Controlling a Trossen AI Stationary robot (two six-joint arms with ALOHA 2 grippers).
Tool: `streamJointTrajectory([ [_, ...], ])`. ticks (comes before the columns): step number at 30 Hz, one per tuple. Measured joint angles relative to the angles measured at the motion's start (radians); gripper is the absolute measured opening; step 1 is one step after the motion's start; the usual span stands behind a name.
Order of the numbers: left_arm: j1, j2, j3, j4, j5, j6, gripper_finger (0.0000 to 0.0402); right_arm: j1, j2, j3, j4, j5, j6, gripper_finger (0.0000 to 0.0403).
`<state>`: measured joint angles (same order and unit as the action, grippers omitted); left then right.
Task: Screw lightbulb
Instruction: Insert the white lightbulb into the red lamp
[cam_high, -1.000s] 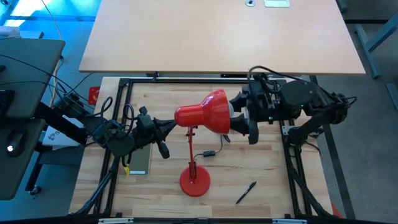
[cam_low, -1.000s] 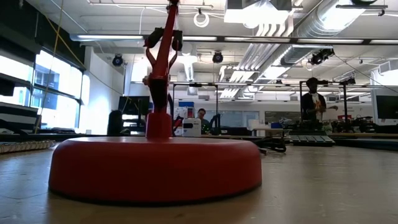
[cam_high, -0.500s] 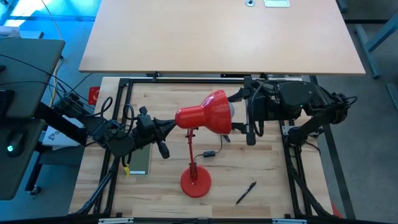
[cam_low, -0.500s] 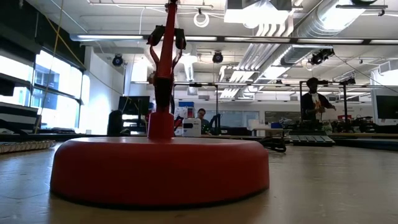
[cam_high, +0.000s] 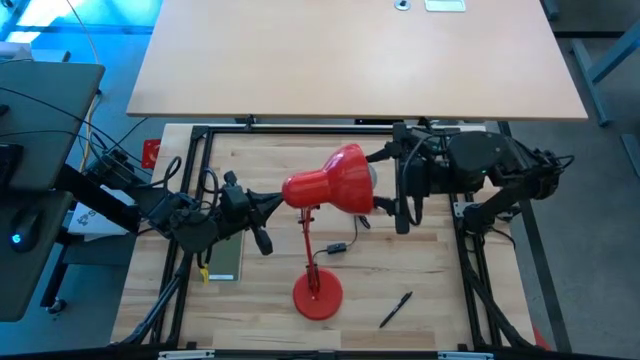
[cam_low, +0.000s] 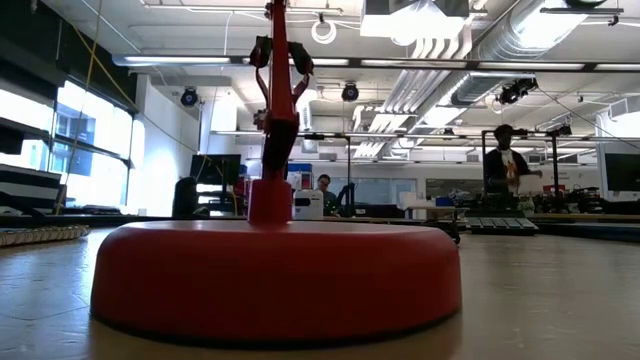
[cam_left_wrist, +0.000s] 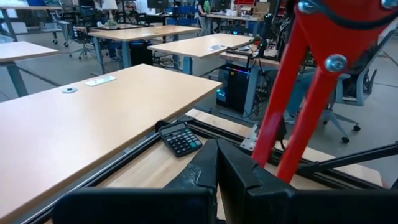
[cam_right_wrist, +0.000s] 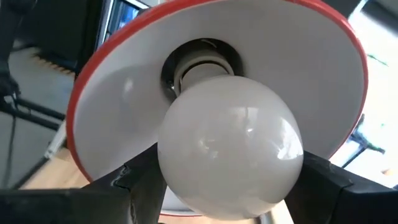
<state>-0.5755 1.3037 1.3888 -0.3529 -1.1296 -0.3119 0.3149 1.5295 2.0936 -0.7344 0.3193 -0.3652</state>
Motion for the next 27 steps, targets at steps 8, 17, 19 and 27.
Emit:
streamJointTrajectory([
  [8, 0.000, 0.000, 0.000, -0.028, -0.036, 0.001, 0.0000, 0.016, 0.001, -0.001, -0.001, -0.013, 0.458, 0.0254],
  [17, 0.000, 0.000, 0.000, -0.162, -0.039, 0.002, 0.0000, 0.041, 0.002, -0.002, 0.041, -0.027, 1.304, 0.0254],
  [19, 0.000, 0.000, 0.000, -0.194, -0.039, 0.002, 0.0000, 0.040, 0.002, -0.003, 0.052, -0.045, 1.493, 0.0254],
  [27, 0.000, 0.000, 0.000, -0.261, -0.038, 0.076, 0.0000, 0.049, 0.005, -0.004, 0.119, -0.004, 1.998, 0.0254],
])
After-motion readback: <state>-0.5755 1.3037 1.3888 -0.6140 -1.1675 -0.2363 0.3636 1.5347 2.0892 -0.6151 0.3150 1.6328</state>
